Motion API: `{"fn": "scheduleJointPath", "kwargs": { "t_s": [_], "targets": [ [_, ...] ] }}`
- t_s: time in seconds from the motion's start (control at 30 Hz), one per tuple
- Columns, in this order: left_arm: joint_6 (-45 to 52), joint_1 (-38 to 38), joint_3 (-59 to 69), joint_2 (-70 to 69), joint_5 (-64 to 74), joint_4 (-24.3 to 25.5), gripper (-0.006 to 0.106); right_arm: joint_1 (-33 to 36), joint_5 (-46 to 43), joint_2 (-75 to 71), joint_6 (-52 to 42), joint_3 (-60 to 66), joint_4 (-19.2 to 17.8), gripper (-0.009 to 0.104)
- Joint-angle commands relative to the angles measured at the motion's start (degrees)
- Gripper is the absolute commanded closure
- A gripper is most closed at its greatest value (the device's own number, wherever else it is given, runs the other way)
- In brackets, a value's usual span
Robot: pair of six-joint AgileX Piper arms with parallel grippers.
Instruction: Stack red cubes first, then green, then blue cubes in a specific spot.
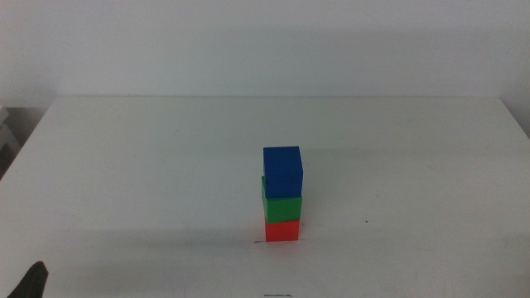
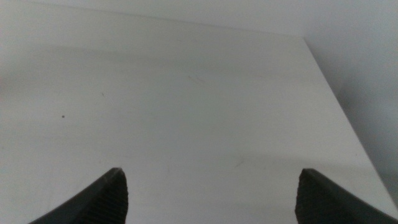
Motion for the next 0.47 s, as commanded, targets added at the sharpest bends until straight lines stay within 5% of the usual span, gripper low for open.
{"fn": "scheduleJointPath", "kwargs": {
  "t_s": [0.0,0.43],
  "targets": [
    [-0.4,0.1,0.0,-1.5,-5.1,-0.7,0.007,-0.5,-4.9,-0.9,-0.7,-0.8,-0.3,0.008],
    [-0.4,0.1,0.0,-1.5,-5.1,-0.7,0.007,-0.5,-4.7,-0.9,-0.7,2.3,-0.4,0.008]
  ]
}}
